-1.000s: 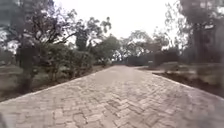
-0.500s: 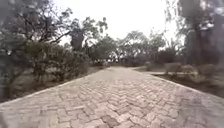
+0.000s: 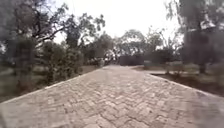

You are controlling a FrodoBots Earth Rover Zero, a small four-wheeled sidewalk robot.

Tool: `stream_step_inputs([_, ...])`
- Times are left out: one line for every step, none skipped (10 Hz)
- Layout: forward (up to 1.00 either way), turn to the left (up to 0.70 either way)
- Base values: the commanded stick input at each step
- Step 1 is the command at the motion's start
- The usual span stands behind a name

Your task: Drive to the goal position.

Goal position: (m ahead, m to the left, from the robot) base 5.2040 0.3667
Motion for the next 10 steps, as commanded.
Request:
stream_step_inputs([0.85, 0.0])
stream_step_inputs([0.85, 0.0])
stream_step_inputs([0.85, 0.0])
stream_step_inputs([0.85, 0.0])
stream_step_inputs([0.85, 0.0])
stream_step_inputs([0.85, 0.0])
stream_step_inputs([0.85, 0.0])
stream_step_inputs([0.85, 0.0])
stream_step_inputs([0.85, 0.0])
stream_step_inputs([0.85, 0.0])
